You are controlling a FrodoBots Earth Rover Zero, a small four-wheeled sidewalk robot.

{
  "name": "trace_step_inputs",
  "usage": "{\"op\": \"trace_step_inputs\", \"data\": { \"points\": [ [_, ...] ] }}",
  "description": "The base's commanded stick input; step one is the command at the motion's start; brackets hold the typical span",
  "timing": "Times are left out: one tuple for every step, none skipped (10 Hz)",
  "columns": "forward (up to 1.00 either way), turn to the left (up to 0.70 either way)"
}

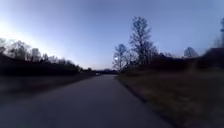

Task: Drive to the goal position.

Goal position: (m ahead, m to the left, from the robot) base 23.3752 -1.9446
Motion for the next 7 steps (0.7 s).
{"op": "trace_step_inputs", "data": {
  "points": [
    [1.00, 0.27],
    [1.00, 0.40],
    [1.00, 0.36],
    [1.00, 0.25],
    [1.00, 0.14],
    [1.00, 0.03],
    [1.00, 0.00]
  ]
}}
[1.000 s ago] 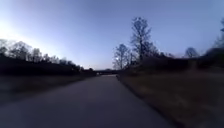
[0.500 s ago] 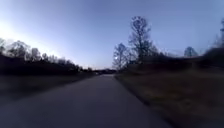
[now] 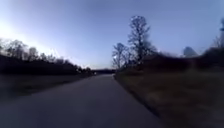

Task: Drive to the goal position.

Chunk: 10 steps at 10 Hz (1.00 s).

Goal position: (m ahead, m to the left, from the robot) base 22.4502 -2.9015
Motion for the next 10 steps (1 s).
{"op": "trace_step_inputs", "data": {
  "points": [
    [1.00, 0.00],
    [1.00, 0.00],
    [1.00, 0.00],
    [1.00, 0.00],
    [1.00, 0.00],
    [1.00, 0.00],
    [1.00, 0.00],
    [1.00, 0.00],
    [1.00, 0.00],
    [1.00, 0.00]
  ]
}}
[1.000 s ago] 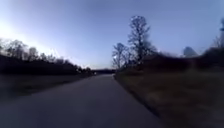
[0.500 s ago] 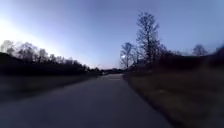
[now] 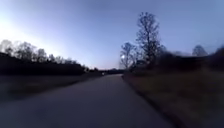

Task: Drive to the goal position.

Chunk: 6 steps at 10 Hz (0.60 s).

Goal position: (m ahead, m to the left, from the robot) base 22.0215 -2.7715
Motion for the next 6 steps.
{"op": "trace_step_inputs", "data": {
  "points": [
    [1.00, 0.00],
    [1.00, 0.00],
    [1.00, 0.00],
    [1.00, 0.00],
    [1.00, 0.00],
    [1.00, 0.00]
  ]
}}
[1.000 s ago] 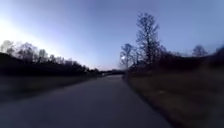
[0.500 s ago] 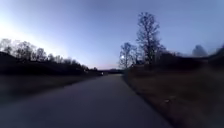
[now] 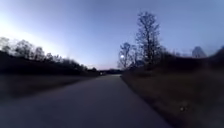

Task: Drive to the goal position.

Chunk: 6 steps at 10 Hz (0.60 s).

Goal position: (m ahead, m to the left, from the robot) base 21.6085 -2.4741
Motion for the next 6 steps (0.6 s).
{"op": "trace_step_inputs", "data": {
  "points": [
    [1.00, 0.00],
    [1.00, 0.03],
    [1.00, 0.24],
    [1.00, 0.40],
    [1.00, 0.38],
    [1.00, 0.29]
  ]
}}
